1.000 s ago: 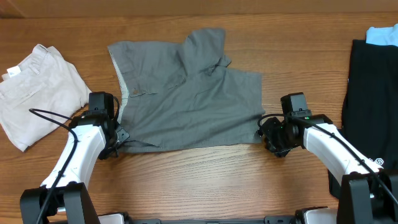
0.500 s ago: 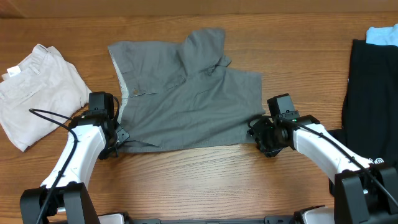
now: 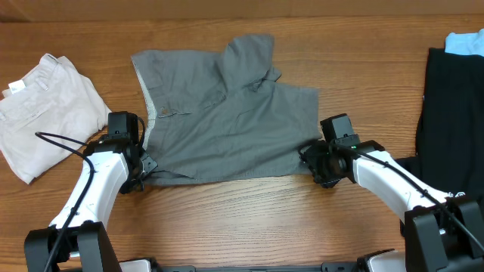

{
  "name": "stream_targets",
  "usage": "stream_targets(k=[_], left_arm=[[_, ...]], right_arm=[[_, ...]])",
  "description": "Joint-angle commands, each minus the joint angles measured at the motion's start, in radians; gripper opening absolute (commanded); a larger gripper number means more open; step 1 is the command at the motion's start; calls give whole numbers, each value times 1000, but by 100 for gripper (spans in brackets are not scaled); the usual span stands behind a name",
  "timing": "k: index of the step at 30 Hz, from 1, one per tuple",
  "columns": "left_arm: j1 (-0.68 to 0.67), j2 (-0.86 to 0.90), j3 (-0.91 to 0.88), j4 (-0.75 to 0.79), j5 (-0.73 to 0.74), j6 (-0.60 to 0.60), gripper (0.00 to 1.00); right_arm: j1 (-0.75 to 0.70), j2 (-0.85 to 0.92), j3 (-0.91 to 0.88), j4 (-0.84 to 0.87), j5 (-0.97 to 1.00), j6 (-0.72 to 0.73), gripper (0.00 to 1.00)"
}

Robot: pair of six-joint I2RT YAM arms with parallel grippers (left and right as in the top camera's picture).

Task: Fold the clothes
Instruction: 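Lower the right gripper to grasp the lower right corner of the shorts, then lift the shorts with both grippers and swing them forward across the table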

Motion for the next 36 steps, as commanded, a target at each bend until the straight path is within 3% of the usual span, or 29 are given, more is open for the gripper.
stream_targets(k=[1,11,18,23,27,32,36], left_arm=[[5,-3,2,0,-17,22,8],[5,-3,2,0,-17,22,9],[5,-3,2,0,-18,22,9],[5,-3,2,0,-17,22,9],[5,-3,2,0,-17,22,9],[5,-3,3,0,-18,57,4],[5,-4,29,-39,-16,111,4]], right_arm=[[8,7,-5,6,33,9,57],[8,7,-5,6,43,8,14],[8,7,-6,5,48,8,12],[8,10,-6,3,62,8,30],[8,55,-6,7,61,8,30],[8,74,2,25,30,-15,4],[-11,24,81,-90,37,-126,4]])
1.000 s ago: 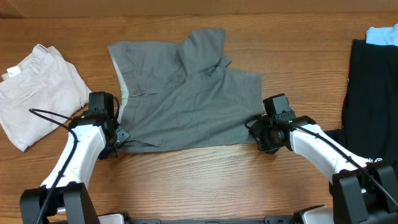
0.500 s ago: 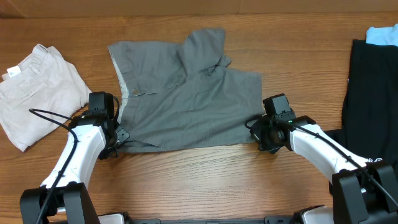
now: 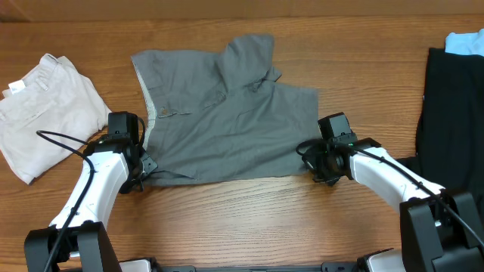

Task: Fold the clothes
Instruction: 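Lift the shorts with both grippers and swing them forward across the table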

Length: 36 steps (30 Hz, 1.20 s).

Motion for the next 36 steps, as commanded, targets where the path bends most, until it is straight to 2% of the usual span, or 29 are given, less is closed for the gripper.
stream_targets(k=[1,5,12,16,22,26,32,36], left_arm=[[5,-4,56,-64,-16,66,4],[5,-4,247,-203,56,214,4],[5,-5,624,-389,104,269,4],[5,-11,936,-499,180,324,4],[5,-74,1182,-510,289,351,4],[5,-129,1274,-506,315,365,4],[5,-230,1316,-415,312,367,4],[5,-229,1316,-382,312,357,4]], right_arm=[[-21,-52,108,-121,37,-126,4],[-66,-172,382,-356,164,-288,4],[-177,-238,860,-614,224,-466,4],[-248,-238,1122,-711,232,-558,4],[-298,-238,1340,-710,244,-659,4],[-299,-238,1447,-711,323,-671,4],[-299,-238,1593,-673,414,-672,4],[-299,-231,1606,-645,414,-696,4]])
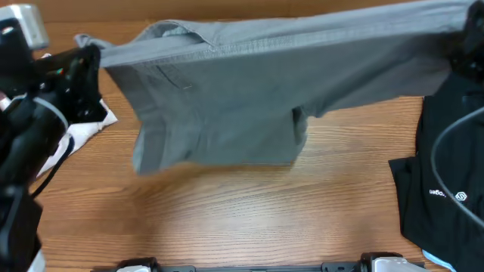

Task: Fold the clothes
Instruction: 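Lift the shorts with both grippers and swing them forward across the table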

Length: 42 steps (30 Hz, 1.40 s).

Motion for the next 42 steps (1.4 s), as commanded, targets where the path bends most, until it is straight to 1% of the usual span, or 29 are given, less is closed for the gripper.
stream_targets(k=[1,5,10,12,13,14,18,20,22,24,25,27,29,30,31,32,33,34,35,36,37,39,41,42], left_arm=[[26,27,11,8,-127,26,4],[25,104,8,8,-124,26,4],[23,304,8,40,-125,27,4],[16,410,8,80,-124,26,4],[11,470,8,112,-126,27,4],[10,538,10,158,-124,26,4],[14,638,70,249,-133,16,4],[14,650,134,319,-163,7,4],[14,649,197,381,-200,6,4],[14,649,303,434,-237,7,4],[16,649,364,453,-262,7,4],[19,649,438,455,-284,8,4],[22,647,518,406,-281,6,4],[21,647,547,341,-263,3,4],[19,647,552,309,-255,4,4],[12,648,552,201,-239,4,4],[11,648,550,159,-235,4,4],[5,655,543,52,-232,4,4],[3,667,525,-96,-232,4,4],[2,687,502,-229,-225,-4,4],[0,707,489,-303,-214,-4,4],[0,749,473,-406,-190,-4,4],[-3,798,460,-491,-165,-4,4],[-11,842,420,-504,-69,49,4]], right_arm=[[-45,9,29,17,209,-39,4],[-45,105,29,-24,208,-53,4],[-45,330,29,-57,208,-53,4],[-46,431,29,-19,209,-56,4],[-50,477,29,21,209,-56,4],[-56,515,29,99,209,-56,4],[-87,517,44,301,169,-55,4],[-114,506,104,369,148,-19,4],[-141,504,180,390,148,-2,4],[-174,504,269,400,149,-3,4],[-200,504,323,399,149,-3,4],[-234,504,375,394,149,-2,4],[-279,502,422,348,148,-2,4],[-292,502,425,298,149,-3,4],[-296,502,424,260,148,-3,4],[-298,503,414,159,148,-3,4],[-297,503,406,106,148,-3,4],[-297,506,390,26,148,-3,4],[-296,519,340,-143,149,-3,4],[-296,527,310,-221,152,-3,4],[-297,537,275,-290,156,-3,4],[-302,558,203,-395,179,-3,4],[-305,573,109,-449,216,-2,4],[-312,575,-14,-445,238,-2,4]])
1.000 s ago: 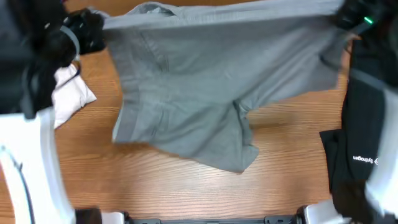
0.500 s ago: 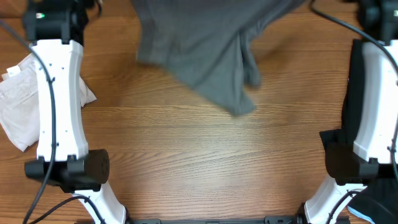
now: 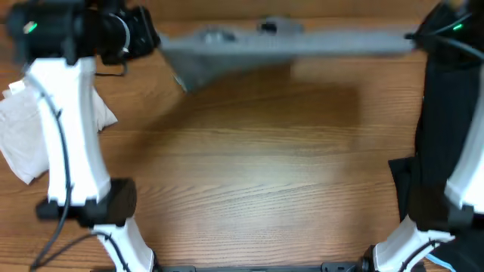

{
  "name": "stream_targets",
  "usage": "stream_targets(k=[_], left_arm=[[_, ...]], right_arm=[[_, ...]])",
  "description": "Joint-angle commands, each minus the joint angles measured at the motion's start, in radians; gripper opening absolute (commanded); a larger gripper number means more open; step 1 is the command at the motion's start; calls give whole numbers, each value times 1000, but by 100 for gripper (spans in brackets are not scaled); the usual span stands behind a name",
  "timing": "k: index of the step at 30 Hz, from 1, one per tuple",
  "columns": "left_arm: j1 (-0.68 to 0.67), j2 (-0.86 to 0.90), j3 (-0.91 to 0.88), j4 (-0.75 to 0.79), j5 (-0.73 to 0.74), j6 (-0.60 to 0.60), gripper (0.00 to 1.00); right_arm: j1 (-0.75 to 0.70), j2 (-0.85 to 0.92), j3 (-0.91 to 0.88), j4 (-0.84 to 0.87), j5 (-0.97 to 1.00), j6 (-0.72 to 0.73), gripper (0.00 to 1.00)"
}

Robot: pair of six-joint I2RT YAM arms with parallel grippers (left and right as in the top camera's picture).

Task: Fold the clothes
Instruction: 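Lift the shorts with both grippers and swing them forward across the table, then lay the shorts flat on the table and open both grippers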

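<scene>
The grey garment hangs off the table, pulled into a long taut band across the far side in the overhead view, blurred by motion. My left gripper is shut on its left end, raised high on its arm. My right gripper is shut on its right end at the same height. A loose corner of the cloth droops below the left end. The fingers themselves are too blurred to make out.
A folded beige garment lies at the left edge, partly behind my left arm. A black garment lies along the right side under my right arm. The wooden table spreads below the lifted cloth.
Both grippers now stand farther back and higher with the grey garment. The cloth, which hung as a broad sheet over the table's middle, is now a narrow taut band at the far side.
The grey garment lay flat with both grippers at its near corners, the right one edging closer. Then both held it lifted and spread wide above the table. Now it is stretched between them at the far side.
</scene>
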Motion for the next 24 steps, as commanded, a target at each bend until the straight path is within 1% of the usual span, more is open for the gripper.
stream_targets(k=[1,2,4,7,10,17,24], left_arm=[[61,95,-82,-33,-84,90,4],[51,111,-117,-33,-35,92,4],[30,133,-195,-33,0,107,4],[-3,141,-318,-32,-44,106,4],[-37,140,-447,-33,-139,98,4],[-96,136,-680,-32,-156,98,4],[-119,116,-902,47,-182,97,4]], right_arm=[[-138,29,-223,14,410,1,4],[-143,29,-274,14,430,19,4],[-154,29,-369,23,454,46,4],[-166,29,-472,48,452,45,4],[-166,28,-534,62,439,45,4],[-167,27,-639,51,386,40,4],[-170,21,-804,74,354,26,4]])
